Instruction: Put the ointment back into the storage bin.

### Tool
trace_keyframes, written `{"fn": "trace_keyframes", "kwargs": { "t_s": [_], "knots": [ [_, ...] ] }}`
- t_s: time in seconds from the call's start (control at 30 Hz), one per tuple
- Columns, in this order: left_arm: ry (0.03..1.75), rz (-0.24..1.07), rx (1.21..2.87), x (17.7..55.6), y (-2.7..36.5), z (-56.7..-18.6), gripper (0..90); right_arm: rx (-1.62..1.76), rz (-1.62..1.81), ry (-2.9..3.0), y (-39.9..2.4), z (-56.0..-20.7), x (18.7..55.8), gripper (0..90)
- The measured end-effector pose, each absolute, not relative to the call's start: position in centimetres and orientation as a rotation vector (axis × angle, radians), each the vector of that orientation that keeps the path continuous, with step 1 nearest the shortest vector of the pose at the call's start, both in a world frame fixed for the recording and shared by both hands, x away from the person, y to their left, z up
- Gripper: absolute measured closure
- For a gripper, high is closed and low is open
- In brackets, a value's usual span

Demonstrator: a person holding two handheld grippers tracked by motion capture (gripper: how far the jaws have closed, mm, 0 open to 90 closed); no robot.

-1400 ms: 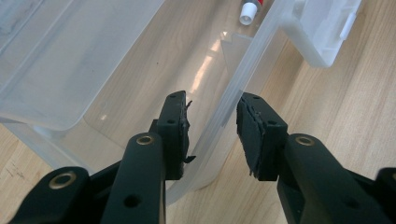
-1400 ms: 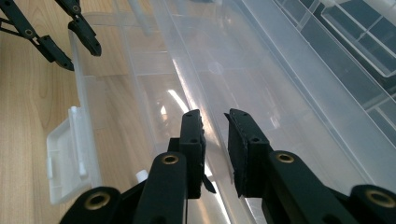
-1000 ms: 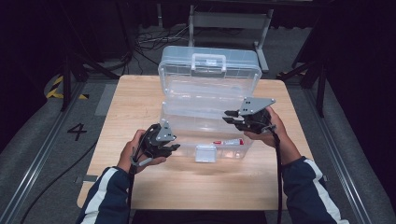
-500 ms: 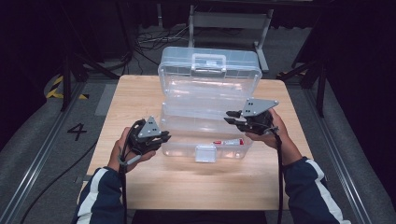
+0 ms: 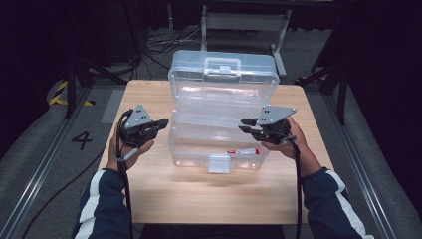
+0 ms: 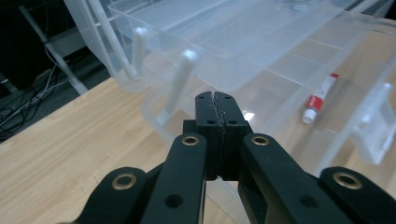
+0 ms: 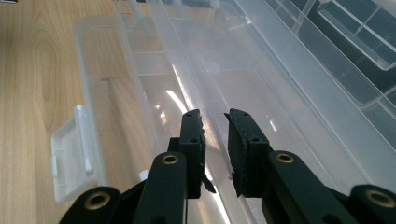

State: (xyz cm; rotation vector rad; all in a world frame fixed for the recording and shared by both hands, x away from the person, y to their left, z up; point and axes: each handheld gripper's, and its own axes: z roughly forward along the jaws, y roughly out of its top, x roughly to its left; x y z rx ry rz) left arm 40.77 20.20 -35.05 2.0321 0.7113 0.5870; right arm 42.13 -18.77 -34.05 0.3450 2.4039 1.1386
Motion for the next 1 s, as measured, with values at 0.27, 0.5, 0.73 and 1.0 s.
{"fn": "trace_keyframes", "kwargs": {
  "t_s": [0.27,0.5,0.73,1.0],
  "knots": [
    [0.712,0.592,1.996,43.2,19.7,-33.0,90.0,0.343,1.14,2.406,-18.7,-34.1,42.1,76.6],
    [0.727,0.541,1.944,44.9,19.1,-32.4,90.0,0.34,1.124,2.405,-18.7,-34.0,42.0,76.6],
    [0.743,0.554,1.915,47.1,18.2,-31.0,90.0,0.34,1.124,2.408,-18.7,-34.1,41.9,76.6],
    [0.763,0.572,1.909,48.1,17.9,-30.0,90.0,0.332,1.118,2.416,-18.6,-34.2,41.9,76.7]
  ]
}}
